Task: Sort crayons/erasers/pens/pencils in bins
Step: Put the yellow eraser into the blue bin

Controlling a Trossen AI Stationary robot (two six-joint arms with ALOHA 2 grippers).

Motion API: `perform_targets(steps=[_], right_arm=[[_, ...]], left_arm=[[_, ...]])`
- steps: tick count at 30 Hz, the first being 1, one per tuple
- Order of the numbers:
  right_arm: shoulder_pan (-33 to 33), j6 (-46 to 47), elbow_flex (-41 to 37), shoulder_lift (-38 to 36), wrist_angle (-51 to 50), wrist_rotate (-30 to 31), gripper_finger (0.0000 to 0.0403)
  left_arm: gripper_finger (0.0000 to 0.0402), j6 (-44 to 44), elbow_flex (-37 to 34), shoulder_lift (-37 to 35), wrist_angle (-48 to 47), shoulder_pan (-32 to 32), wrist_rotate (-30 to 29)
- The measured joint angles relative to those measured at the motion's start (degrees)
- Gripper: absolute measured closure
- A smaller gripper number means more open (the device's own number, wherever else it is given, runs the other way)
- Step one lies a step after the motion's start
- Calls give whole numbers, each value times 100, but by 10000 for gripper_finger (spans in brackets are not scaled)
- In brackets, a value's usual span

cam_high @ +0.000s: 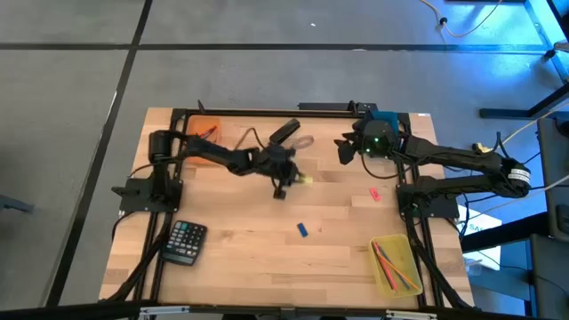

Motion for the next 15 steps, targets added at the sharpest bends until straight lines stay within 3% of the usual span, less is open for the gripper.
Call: perform_targets(steps=[7,15], right_arm=[[91,138,41,136,362,-1080,189],[378,632,-113,805,2039,-1705,189]], left_arm=[[340,-149,5,-717,179,310,-208],[340,164,3,-998,414,332,-528]])
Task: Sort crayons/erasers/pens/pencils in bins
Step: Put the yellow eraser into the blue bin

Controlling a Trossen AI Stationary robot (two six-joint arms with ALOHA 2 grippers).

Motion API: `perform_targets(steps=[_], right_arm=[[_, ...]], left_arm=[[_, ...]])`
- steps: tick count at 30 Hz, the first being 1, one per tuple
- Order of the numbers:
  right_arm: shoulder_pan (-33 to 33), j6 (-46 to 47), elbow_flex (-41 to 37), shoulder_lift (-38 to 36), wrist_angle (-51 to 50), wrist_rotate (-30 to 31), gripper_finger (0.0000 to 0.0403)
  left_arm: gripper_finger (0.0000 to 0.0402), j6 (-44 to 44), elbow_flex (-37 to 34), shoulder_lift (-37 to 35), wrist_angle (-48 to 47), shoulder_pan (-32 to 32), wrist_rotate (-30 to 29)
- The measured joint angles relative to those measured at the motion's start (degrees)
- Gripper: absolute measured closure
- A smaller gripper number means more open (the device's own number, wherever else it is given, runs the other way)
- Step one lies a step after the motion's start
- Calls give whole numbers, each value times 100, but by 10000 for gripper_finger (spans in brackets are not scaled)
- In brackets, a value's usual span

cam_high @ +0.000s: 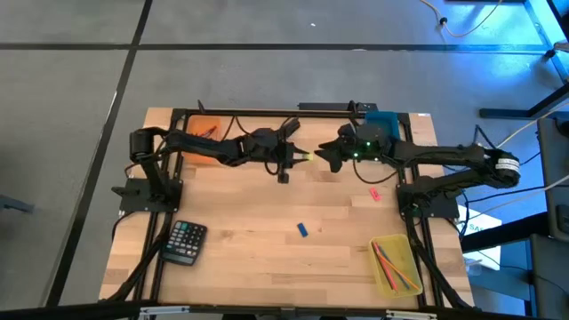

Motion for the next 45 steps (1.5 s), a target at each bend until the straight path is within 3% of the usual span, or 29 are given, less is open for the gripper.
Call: perform_targets(steps=[5,17,23,29,35,38,40,45], right_arm=[[177,497,0,466,816,-278,189],[283,708,0,584,748,-100,202],[280,703,-4,582,789,-56,247],[274,686,-7,582,797,-66,322],[261,331,-9,552,764,19,379],[187,30,-9,436,476,448,379],[107,-230,-9,295,161,1077,379],[-104,-631,-9,-118,-1478,3409,375]], left_arm=[[340,405,-5,-12,132,-109,-494],[340,1012,-2,-12,339,-406,-1357],[340,1150,-2,-12,344,-492,-1533],[337,1055,-2,-12,343,-494,-1523],[314,703,-1,-12,344,-486,-1520],[293,403,7,-16,216,-457,-1536],[279,113,7,-16,-30,-407,-1532],[254,-575,7,-16,-850,-201,-1406]])
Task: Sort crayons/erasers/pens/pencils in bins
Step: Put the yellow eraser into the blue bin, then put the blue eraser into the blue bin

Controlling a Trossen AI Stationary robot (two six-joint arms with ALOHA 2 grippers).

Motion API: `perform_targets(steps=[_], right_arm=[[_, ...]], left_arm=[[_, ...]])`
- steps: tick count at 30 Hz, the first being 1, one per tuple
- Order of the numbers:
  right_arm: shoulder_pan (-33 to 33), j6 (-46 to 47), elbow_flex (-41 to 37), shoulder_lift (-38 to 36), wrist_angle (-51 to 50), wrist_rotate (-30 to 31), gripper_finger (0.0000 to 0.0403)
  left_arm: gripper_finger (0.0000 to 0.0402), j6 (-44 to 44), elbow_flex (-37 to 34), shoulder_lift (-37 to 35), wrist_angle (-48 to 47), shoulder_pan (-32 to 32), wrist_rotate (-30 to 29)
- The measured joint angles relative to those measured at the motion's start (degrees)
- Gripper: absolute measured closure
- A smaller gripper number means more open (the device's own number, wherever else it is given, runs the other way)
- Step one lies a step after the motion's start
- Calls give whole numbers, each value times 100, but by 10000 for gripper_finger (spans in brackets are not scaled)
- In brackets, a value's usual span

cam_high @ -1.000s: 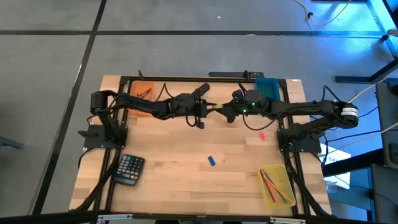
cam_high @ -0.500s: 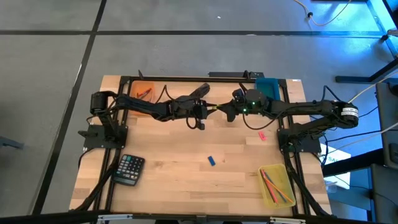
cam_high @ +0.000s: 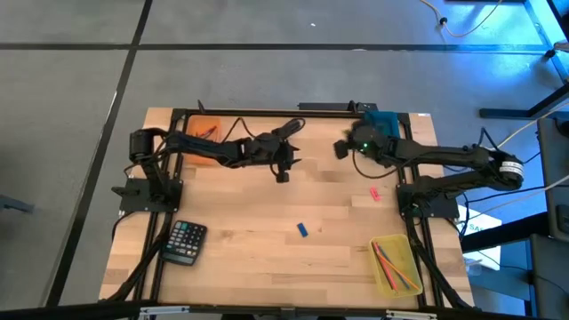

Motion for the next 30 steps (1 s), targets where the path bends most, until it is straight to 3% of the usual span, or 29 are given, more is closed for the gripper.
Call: perform_targets(steps=[4,7,11,15,22,30], right_arm=[[-235,374,0,-99,-1593,1591,373],[-457,869,0,-76,-2309,1873,373],[-708,911,2,-26,-2426,2116,371],[-1050,667,2,-6,-2423,2060,371],[-1678,450,2,-2,-2462,1363,363],[-1915,395,2,0,-2596,1015,284]], left_arm=[[249,-284,0,33,-487,184,1035],[249,-292,-7,122,-546,244,1854],[249,-97,-7,247,-422,212,2398],[249,0,-7,249,-409,123,2523],[249,9,-7,249,-449,-29,2532],[249,8,-7,249,-601,-79,2528]])
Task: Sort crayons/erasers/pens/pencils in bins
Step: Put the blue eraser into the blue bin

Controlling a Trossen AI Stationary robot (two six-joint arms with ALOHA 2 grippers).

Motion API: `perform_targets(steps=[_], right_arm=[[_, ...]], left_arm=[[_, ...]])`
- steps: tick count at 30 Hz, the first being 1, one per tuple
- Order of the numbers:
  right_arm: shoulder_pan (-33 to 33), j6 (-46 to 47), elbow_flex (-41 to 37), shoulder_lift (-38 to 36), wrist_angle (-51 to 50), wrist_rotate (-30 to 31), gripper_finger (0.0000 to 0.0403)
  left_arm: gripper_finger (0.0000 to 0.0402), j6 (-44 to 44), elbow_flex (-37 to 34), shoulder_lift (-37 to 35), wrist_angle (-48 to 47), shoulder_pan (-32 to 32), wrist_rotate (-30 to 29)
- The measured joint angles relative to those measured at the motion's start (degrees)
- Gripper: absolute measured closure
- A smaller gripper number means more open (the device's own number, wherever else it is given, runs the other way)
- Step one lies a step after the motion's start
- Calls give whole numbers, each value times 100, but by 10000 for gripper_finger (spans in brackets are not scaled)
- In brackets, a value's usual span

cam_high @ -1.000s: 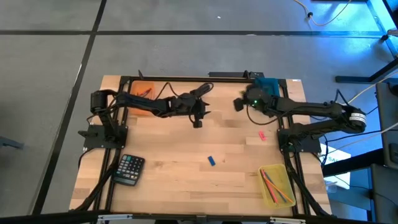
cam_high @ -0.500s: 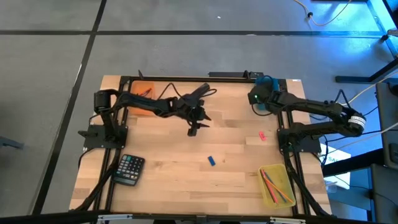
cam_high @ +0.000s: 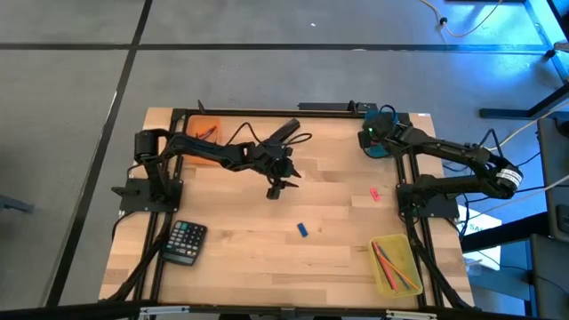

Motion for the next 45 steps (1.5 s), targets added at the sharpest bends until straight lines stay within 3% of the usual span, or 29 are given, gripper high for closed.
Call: perform_targets(steps=[4,9,14,20,25,32,35,45], right_arm=[[83,-57,0,0,11,-85,236],[679,-607,0,2,903,-819,209],[1402,-779,0,2,1530,-867,214],[2077,-861,0,2,1656,-865,227],[2493,-709,0,-20,1655,-861,232],[2846,-523,0,-59,1606,-697,232],[2925,-391,0,-59,1551,-665,232],[3387,200,0,-59,1409,-712,232]], left_arm=[[249,-33,0,0,-19,2,-191],[249,106,0,0,52,9,-212],[249,88,0,0,284,-48,588],[249,-47,3,292,771,-374,635],[249,-163,520,996,815,-621,838],[249,-305,1607,1936,246,-814,1651],[249,-193,1923,2172,-56,-917,1683],[249,409,2015,2277,-1241,-1047,2227]])
